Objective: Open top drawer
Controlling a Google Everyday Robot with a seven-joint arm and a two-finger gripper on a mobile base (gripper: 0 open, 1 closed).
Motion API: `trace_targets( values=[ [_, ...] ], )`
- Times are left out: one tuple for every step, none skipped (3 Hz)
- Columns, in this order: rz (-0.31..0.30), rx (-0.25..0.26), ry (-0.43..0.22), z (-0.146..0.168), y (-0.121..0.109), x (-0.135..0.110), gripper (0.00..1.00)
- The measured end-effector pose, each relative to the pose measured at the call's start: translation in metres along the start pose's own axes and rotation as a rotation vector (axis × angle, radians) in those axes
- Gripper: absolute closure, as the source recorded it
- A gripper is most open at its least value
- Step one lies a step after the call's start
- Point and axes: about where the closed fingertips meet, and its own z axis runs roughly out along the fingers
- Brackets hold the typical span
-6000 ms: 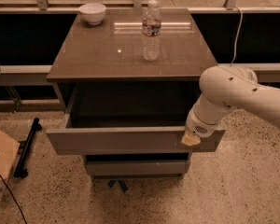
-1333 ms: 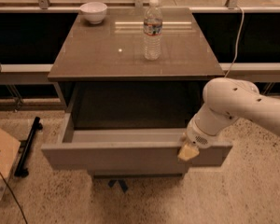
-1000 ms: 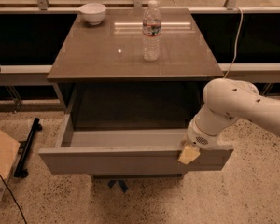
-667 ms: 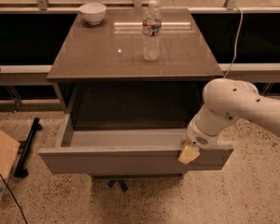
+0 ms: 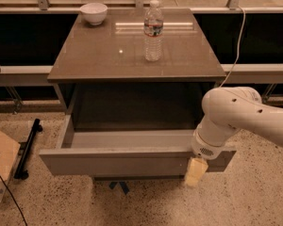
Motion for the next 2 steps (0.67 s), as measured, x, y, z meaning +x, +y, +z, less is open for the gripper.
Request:
trace_targets(
  values=[
    [0.035,-0.018,0.012,0.0046,0.0091,0.0201,0.03],
    [0.035,-0.018,0.012,0.0021,0.0093,0.0197,0.27]
  ],
)
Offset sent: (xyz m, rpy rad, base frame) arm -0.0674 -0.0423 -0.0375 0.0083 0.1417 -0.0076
